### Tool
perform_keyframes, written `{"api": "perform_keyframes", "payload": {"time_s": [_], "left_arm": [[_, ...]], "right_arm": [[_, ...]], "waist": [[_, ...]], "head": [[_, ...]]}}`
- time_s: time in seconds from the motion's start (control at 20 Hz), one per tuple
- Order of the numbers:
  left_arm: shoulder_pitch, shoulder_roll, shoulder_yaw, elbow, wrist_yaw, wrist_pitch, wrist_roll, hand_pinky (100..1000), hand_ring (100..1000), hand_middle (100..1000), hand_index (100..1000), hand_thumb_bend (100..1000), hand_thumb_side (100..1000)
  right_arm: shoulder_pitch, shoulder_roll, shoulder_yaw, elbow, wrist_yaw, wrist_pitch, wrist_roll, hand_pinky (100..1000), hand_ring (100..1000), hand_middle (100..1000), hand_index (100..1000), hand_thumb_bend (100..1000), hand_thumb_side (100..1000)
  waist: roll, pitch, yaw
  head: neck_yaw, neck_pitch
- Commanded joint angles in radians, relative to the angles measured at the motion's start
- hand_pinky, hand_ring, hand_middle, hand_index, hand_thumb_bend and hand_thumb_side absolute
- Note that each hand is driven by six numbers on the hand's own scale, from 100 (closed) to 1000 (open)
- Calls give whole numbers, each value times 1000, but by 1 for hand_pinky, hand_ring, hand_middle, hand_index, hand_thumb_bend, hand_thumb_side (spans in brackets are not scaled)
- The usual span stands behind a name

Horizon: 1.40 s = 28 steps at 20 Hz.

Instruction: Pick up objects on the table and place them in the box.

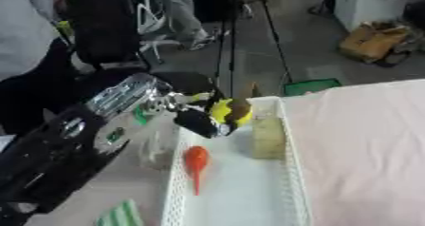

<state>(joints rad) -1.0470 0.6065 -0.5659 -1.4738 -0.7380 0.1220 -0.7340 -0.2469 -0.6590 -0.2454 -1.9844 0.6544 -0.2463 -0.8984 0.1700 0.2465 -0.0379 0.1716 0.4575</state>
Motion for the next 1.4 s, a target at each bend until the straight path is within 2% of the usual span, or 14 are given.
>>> {"api": "perform_keyframes", "payload": {"time_s": [0.05, 0.2, 0.25, 0.35, 0.75, 1.15, 1.4], "left_arm": [[-13, 12, 6, 4, -10, -28, -44, 999, 843, 801, 996, 528, 956], [-11, 7, 6, 9, -16, -52, -82, 1000, 861, 844, 1000, 542, 973], [-10, 5, 6, 11, -17, -57, -89, 1000, 935, 961, 1000, 611, 1000], [-6, 0, 4, 16, -18, -66, -101, 1000, 967, 990, 1000, 624, 1000], [11, -14, 3, 37, -34, -75, -93, 1000, 1000, 1000, 1000, 611, 1000], [24, -7, 11, 8, -53, -68, 22, 1000, 995, 993, 1000, 566, 1000], [34, 17, 29, -15, -37, -54, 62, 1000, 974, 973, 1000, 563, 1000]], "right_arm": [[-11, -31, -5, -16, -5, -10, -9, 887, 938, 860, 832, 100, 1000], [-13, -31, -4, -16, -6, -10, -9, 887, 938, 860, 833, 100, 1000], [-13, -31, -4, -16, -6, -10, -9, 887, 938, 860, 832, 100, 1000], [-14, -31, -4, -16, -6, -10, -9, 887, 938, 860, 833, 100, 1000], [-16, -29, -3, -16, -6, -11, -9, 887, 938, 860, 832, 100, 1000], [-16, -29, -4, -16, -7, -9, -9, 887, 938, 860, 833, 100, 1000], [-14, -30, -5, -16, -8, -9, -9, 888, 938, 860, 833, 100, 1000]], "waist": [[-13, -14, -1], [-14, -13, -2], [-14, -12, -3], [-15, -10, -4], [-16, -8, -7], [-21, -13, -6], [-25, -19, -4]], "head": [[4, 9], [5, 10], [6, 10], [7, 11], [7, 9], [11, 6], [12, 4]]}}
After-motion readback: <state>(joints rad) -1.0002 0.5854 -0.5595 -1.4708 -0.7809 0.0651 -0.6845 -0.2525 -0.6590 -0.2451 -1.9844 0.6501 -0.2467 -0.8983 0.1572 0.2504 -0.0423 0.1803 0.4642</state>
